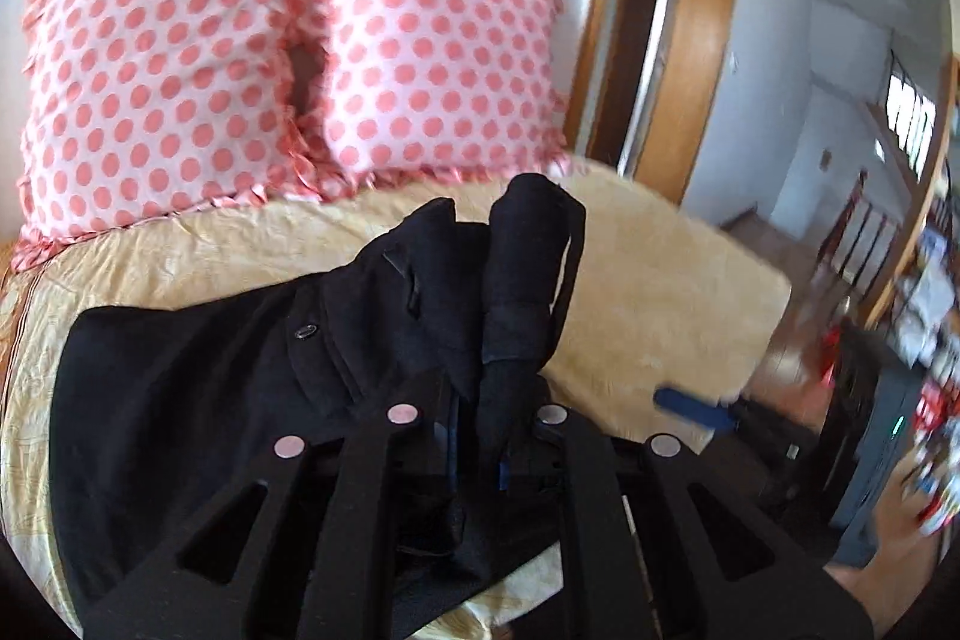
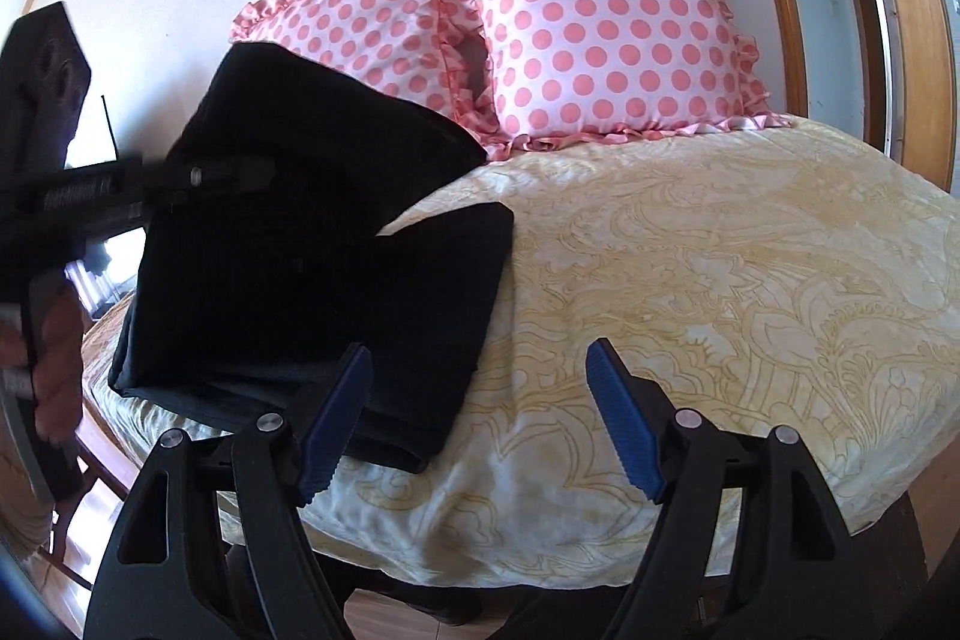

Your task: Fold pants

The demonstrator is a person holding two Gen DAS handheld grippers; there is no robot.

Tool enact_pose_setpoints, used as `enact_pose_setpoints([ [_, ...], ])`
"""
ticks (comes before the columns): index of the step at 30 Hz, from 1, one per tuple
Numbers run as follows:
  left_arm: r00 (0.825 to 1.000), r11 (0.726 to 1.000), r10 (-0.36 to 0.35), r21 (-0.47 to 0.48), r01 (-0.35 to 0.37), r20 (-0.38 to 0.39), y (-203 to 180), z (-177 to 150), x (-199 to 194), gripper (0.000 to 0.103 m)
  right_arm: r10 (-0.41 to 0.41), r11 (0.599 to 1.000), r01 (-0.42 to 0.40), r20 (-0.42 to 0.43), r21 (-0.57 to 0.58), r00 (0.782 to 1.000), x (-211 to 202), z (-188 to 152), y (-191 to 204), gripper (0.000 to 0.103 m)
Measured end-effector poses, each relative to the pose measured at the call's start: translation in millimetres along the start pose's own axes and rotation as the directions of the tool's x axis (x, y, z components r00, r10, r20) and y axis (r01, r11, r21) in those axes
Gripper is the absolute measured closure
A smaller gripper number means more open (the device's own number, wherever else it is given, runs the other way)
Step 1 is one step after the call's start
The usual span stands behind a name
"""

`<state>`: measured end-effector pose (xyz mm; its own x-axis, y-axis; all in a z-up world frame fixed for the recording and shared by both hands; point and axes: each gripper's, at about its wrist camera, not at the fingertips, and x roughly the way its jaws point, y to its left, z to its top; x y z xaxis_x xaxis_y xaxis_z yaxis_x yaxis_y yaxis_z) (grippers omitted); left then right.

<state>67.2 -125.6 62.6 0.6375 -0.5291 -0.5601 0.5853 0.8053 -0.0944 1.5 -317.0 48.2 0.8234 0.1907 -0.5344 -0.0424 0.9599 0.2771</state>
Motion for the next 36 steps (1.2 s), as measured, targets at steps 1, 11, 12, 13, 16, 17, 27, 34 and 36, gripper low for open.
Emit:
enact_pose_setpoints([
  [1,0.999,1.0,0.0,0.013,0.0,-0.033,-5,-8,10,0.095,-0.007,1.0,0.007,-0.004,0.003,1.0,0,-1,-1,0.028],
  [11,0.999,0.998,0.039,0.046,-0.037,-0.032,-19,-41,20,0.09,-0.133,0.991,0.133,0.051,-0.008,0.99,-18,10,-18,0.028],
  [12,0.999,0.998,0.041,0.056,-0.04,-0.025,-22,-45,20,0.087,-0.144,0.99,0.144,0.061,-0.004,0.988,-20,13,-20,0.028],
  [13,0.999,0.996,0.044,0.072,-0.043,-0.016,-25,-48,20,0.085,-0.151,0.988,0.151,0.07,-0.003,0.986,-22,15,-21,0.028],
  [16,1.0,0.994,-0.008,0.109,0.007,0.012,-31,-54,6,0.054,-0.164,0.986,0.166,0.107,-0.015,0.981,-29,27,-20,0.028],
  [17,0.998,0.993,-0.059,0.101,0.055,0.028,-30,-56,-5,0.037,-0.164,0.986,0.168,0.122,-0.023,0.979,-32,30,-19,0.028],
  [27,0.975,0.976,0.196,-0.113,-0.185,0.101,58,-56,-63,0.014,0.068,0.979,-0.036,0.151,-0.201,0.986,-14,52,49,0.028],
  [34,0.935,0.93,0.345,-0.162,-0.33,0.079,91,-71,-60,0.007,0.188,0.928,-0.166,0.033,-0.333,0.982,27,28,109,0.028],
  [36,0.927,0.921,0.373,-0.141,-0.364,0.043,93,-78,-53,0.005,0.137,0.933,-0.137,-0.023,-0.332,0.99,41,18,112,0.028],
])
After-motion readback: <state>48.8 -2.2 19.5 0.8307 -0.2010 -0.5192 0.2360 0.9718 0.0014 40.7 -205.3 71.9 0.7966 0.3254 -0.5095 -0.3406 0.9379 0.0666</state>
